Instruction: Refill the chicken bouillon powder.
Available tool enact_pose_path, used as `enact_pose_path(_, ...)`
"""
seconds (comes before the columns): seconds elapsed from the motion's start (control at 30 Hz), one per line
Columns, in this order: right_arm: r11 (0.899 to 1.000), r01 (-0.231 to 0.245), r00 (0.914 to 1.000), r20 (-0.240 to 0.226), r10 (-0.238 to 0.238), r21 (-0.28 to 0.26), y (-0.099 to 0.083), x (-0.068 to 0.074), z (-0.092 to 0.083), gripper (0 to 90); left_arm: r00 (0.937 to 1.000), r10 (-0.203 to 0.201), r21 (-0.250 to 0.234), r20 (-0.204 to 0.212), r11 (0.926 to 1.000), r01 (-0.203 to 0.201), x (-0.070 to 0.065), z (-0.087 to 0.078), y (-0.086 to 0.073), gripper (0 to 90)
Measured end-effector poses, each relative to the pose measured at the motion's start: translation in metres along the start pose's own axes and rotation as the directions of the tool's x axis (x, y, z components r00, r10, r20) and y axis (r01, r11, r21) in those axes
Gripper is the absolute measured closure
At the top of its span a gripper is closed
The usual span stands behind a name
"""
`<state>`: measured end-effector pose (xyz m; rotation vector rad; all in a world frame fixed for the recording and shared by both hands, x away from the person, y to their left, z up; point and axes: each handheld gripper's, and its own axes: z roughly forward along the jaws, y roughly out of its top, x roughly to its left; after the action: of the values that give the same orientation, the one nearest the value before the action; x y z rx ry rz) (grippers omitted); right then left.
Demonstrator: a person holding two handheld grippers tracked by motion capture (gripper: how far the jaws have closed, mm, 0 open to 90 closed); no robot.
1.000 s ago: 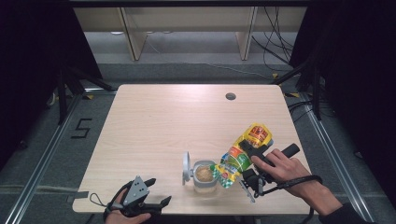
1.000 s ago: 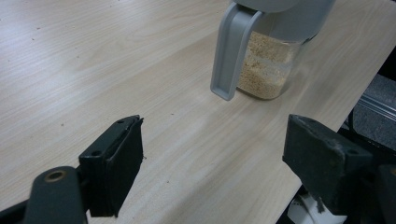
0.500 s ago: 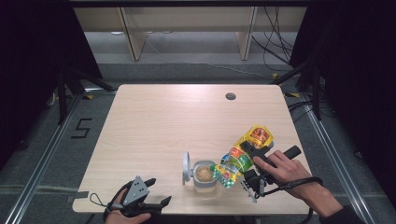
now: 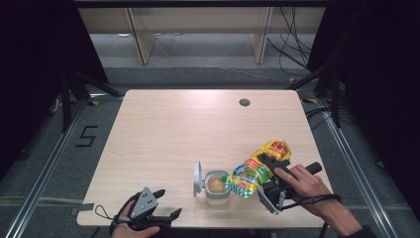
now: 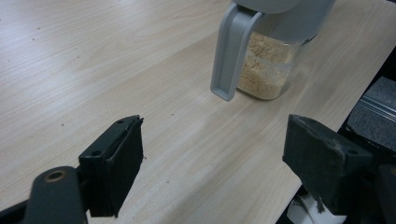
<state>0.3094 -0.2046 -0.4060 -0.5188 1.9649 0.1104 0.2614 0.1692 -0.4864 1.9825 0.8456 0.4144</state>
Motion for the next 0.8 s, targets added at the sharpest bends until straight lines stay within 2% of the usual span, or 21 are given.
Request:
enact_pose_path(0.07,0.999,-0.034,0.9994,-0.005,0.034,-0.015,-0.002,0.003,0.001,55.5,0.9999,-0.013,-0.012,0.005,0.9998,0.013,-0.001,0.001,0.0,19.3)
enact_pose_path(0.1,0.997,-0.074,0.9972,-0.002,0.074,-0.024,-0.002,0.005,0.002,55.7,0.9999,-0.013,-0.011,0.003,0.9998,0.013,-0.001,0.001,0.0,19.4)
enact_pose_path(0.13,0.996,-0.079,0.9969,0.0,0.079,-0.029,-0.003,0.005,0.001,55.9,0.9999,-0.014,-0.012,0.004,0.9998,0.014,-0.001,0.0,0.0,19.4)
enact_pose_path(0.17,0.99,-0.137,0.9905,0.001,0.137,-0.028,-0.004,0.008,0.001,56.1,0.9997,-0.024,-0.017,0.007,0.9996,0.025,-0.002,0.001,0.0,19.4)
enact_pose_path(0.23,0.987,-0.149,0.9888,0.004,0.149,-0.056,-0.006,0.009,0.001,56.7,0.9995,-0.032,-0.022,0.008,0.9993,0.032,-0.002,0.001,0.0,19.4)
enact_pose_path(0.27,0.973,-0.223,0.9747,0.0,0.224,-0.05,-0.006,0.014,0.0,57.4,0.9999,-0.012,-0.01,0.001,0.9999,0.012,-0.001,0.001,0.0,19.4)
enact_pose_path(0.3,0.967,-0.245,0.9692,0.002,0.246,-0.068,-0.007,0.016,0.0,58.2,1.0,0.004,0.006,-0.002,1.0,-0.004,0.0,0.0,0.0,19.4)
enact_pose_path(0.33,0.964,-0.259,0.9658,-0.002,0.259,-0.065,-0.007,0.017,-0.001,58.4,1.0,0.004,0.005,-0.002,1.0,-0.003,0.0,0.0,0.0,19.4)
enact_pose_path(0.37,0.967,-0.241,0.9703,-0.007,0.242,-0.078,-0.008,0.017,0.0,58.6,1.0,0.004,0.005,-0.002,1.0,-0.004,0.0,0.0,0.0,19.4)
enact_pose_path(0.4,0.965,-0.249,0.9683,-0.007,0.25,-0.081,-0.008,0.018,0.0,58.7,1.0,-0.008,-0.006,0.001,0.9999,0.008,-0.001,0.0,0.0,19.4)
enact_pose_path(0.43,0.945,-0.316,0.9486,-0.017,0.316,-0.078,-0.008,0.024,0.0,58.8,0.9999,-0.015,-0.013,0.004,0.9998,0.015,-0.001,0.0,0.0,19.4)
enact_pose_path(0.47,0.934,-0.35,0.9368,-0.024,0.349,-0.078,-0.009,0.025,0.0,58.9,0.9998,-0.019,-0.016,0.006,0.9997,0.019,-0.002,0.0,0.0,19.4)
enact_pose_path(0.53,0.918,-0.381,0.9244,-0.034,0.38,-0.107,-0.012,0.027,0.001,59.2,0.9997,-0.024,-0.016,0.006,0.9996,0.024,-0.002,0.001,0.0,19.4)
enact_pose_path(0.57,0.921,-0.372,0.928,-0.035,0.371,-0.112,-0.012,0.027,0.001,59.4,0.9997,-0.025,-0.016,0.007,0.9995,0.025,-0.002,0.001,0.0,19.3)
enact_pose_path(0.6,0.916,-0.383,0.9237,-0.03,0.382,-0.121,-0.012,0.028,0.001,59.5,0.9996,-0.027,-0.022,0.008,0.9994,0.027,-0.002,0.001,0.0,19.4)
enact_pose_path(0.63,0.889,-0.442,0.8969,-0.046,0.44,-0.119,-0.012,0.033,0.002,59.6,1.0,-0.006,-0.003,0.0,1.0,0.006,0.0,0.0,0.0,19.4)
enact_pose_path(0.67,0.897,-0.421,0.907,-0.041,0.419,-0.134,-0.012,0.032,0.002,59.9,0.9999,-0.015,-0.005,0.007,0.9999,0.015,-0.001,0.001,0.0,19.4)
enact_pose_path(0.7,0.871,-0.473,0.881,-0.059,0.469,-0.135,-0.012,0.036,0.003,60.1,1.0,0.0,0.005,-0.001,1.0,0.0,0.0,0.0,0.0,19.4)
enact_pose_path(0.8,0.839,-0.52,0.8541,-0.071,0.515,-0.161,-0.013,0.038,0.006,61.0,0.9997,-0.025,-0.017,0.007,0.9995,0.025,-0.002,0.001,0.0,19.4)
